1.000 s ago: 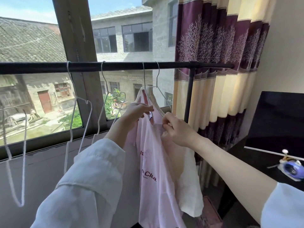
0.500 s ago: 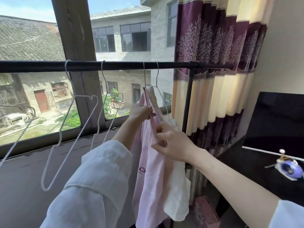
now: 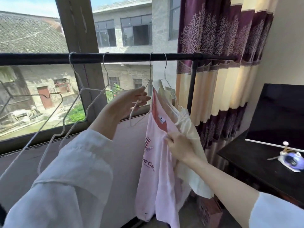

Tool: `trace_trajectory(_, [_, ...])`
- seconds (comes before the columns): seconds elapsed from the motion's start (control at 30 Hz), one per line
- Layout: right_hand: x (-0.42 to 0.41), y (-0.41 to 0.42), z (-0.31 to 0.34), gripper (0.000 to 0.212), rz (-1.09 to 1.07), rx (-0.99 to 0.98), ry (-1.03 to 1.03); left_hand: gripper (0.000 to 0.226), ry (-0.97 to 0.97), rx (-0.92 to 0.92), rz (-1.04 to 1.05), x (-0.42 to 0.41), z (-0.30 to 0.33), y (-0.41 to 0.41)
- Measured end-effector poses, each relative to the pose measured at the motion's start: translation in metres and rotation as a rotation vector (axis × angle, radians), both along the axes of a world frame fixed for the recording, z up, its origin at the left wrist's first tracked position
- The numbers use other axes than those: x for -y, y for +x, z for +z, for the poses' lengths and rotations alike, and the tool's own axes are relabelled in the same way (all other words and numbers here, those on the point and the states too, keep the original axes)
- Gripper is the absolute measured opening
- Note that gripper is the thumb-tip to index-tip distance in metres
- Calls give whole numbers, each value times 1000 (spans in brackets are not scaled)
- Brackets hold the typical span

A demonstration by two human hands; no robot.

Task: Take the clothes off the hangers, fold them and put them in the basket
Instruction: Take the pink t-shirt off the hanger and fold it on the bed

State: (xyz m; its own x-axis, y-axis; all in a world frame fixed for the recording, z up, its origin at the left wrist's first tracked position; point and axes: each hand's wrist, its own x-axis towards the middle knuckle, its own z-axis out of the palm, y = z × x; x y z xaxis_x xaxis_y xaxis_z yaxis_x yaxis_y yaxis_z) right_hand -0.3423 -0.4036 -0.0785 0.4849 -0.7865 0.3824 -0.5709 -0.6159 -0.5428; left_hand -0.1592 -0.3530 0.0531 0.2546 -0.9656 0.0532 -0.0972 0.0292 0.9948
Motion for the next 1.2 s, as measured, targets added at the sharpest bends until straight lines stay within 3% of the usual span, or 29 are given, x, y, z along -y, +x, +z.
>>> trace_trajectory(0.07, [5, 13, 11, 32, -18, 176, 64, 32, -74, -104, -11, 1, -14, -2])
trace_trajectory(0.13, [10, 17, 14, 21, -32, 243, 90, 29, -84, -150, 125, 7, -29, 1])
trace_trajectory(0.2, [10, 14, 14, 17, -43, 335, 111, 17, -20, -123, 285, 13, -42, 10])
trace_trajectory(0.3, [3, 5, 17, 24, -14, 512, 142, 10, 109, -19, 324, 25, -64, 20])
trace_trajectory(0.4, [-4, -3, 21, 39, 36, 566, 160, 23, 180, 64, 256, 37, -92, 12])
trace_trajectory(0.53, [-9, -12, 29, 49, 76, 606, 187, 63, 29, 37, 151, 62, -110, -8])
trace_trajectory(0.6, [-9, -17, 31, 50, 65, 649, 205, 72, -3, 194, 220, 84, -111, -11])
trace_trajectory(0.63, [-7, -20, 32, 51, 53, 667, 201, 66, 11, 282, 263, 92, -109, -15])
trace_trajectory(0.73, [0, -27, 32, 46, 30, 659, 181, 33, -28, 402, 294, 102, -118, -18])
trace_trajectory(0.83, [8, -30, 30, 37, 1, 612, 170, 33, -99, 457, 350, 99, -127, -21])
trace_trajectory(0.9, [11, -31, 25, 41, -26, 574, 169, 33, -67, 241, 384, 101, -128, -21])
trace_trajectory(0.97, [13, -29, 18, 44, -40, 515, 184, 33, 63, -113, 372, 101, -133, -13])
trace_trajectory(1.03, [14, -27, 12, 43, -41, 444, 205, 33, 173, -224, 358, 95, -146, -3])
trace_trajectory(1.1, [12, -25, 3, 42, -28, 363, 227, 33, 206, -164, 400, 79, -156, 1])
trace_trajectory(1.2, [5, -28, -19, 40, -42, 304, 243, 34, 118, 84, 480, 53, -168, -3])
